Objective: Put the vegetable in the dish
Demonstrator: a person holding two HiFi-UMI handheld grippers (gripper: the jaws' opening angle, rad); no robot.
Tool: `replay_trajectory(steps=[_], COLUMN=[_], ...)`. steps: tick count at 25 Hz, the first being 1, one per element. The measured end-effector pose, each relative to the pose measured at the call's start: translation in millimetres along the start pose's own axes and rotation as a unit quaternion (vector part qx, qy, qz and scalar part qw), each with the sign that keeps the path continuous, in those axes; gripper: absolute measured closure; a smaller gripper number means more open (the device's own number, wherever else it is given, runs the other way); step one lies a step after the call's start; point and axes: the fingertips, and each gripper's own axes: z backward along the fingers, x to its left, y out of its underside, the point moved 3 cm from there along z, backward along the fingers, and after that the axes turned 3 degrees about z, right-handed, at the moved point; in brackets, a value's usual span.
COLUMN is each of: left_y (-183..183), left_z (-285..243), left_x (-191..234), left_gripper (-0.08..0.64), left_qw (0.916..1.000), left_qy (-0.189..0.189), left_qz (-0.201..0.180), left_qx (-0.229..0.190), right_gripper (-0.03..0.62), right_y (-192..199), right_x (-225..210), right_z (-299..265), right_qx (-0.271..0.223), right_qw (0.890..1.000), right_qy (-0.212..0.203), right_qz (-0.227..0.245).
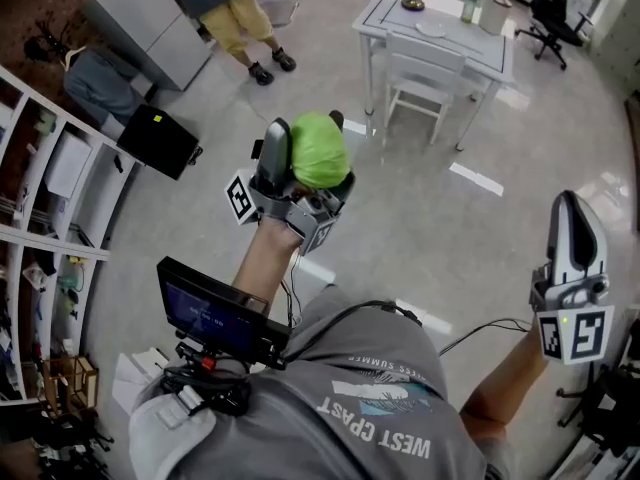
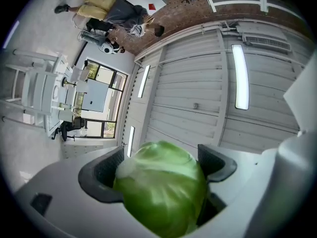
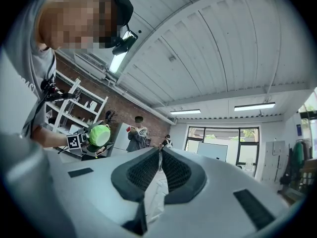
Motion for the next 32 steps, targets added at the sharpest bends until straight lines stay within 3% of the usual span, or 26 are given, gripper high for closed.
replay_trajectory(steps=[6,19,23,32], left_y=[-8,-99,-123,-126], left_z=[-11,-47,-59,-83], left_x=[19,50,83,114], left_gripper=[0.091,0.091,0.091,0.091], left_qw=[0.9999,0.9986,0.9980,0.9981], left_qy=[-0.011,0.008,0.005,-0.005], left_qz=[0.005,0.037,0.048,0.052], left_qx=[0.003,0.037,0.040,0.033], right_gripper=[0.583,0.583,0.583,0.583], right_y=[14,10,27,41], right_x=[-13,-2,-12,-42], right_z=[-15,-106,-138,-160], right_qx=[0.011,0.019,0.025,0.036], right_qw=[1.000,0.999,0.998,0.998], right_qy=[0.007,0.048,0.054,0.044], right_qz=[-0.007,0.012,0.013,0.009])
